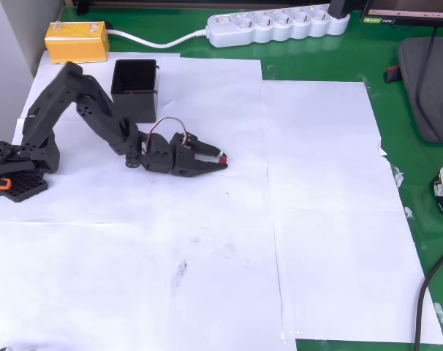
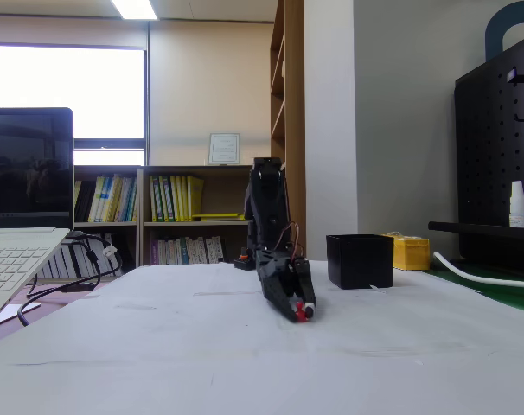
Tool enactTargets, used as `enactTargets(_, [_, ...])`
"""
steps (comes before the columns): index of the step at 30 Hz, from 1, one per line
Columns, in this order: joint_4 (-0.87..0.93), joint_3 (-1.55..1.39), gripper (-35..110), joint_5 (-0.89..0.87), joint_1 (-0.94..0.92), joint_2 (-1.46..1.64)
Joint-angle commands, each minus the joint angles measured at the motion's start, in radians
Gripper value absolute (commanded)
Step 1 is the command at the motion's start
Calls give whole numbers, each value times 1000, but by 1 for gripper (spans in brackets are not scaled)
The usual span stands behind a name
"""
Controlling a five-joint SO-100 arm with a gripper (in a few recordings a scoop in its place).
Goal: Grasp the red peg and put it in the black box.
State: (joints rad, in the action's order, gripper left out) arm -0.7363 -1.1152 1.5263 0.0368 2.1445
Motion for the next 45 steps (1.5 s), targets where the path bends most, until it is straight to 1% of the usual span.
enactTargets(1, [164, -103, 0, 25, -6, -227])
enactTargets(3, [299, -164, 0, 29, -17, -279])
enactTargets(5, [472, -244, 0, 26, -28, -325])
enactTargets(7, [667, -341, 0, 5, -40, -365])
enactTargets(14, [1267, -664, 0, -110, -48, -446])
enactTargets(19, [1617, -847, 0, -206, -14, -491])
enactTargets(24, [1928, -1031, 0, -304, 58, -509])
enactTargets(29, [2168, -1172, 0, -405, 170, -517])
enactTargets(32, [2279, -1215, 0, -465, 241, -505])
enactTargets(38, [2441, -1281, 0, -606, 385, -440])
enactTargets(45, [2553, -1420, 0, -764, 543, -304])
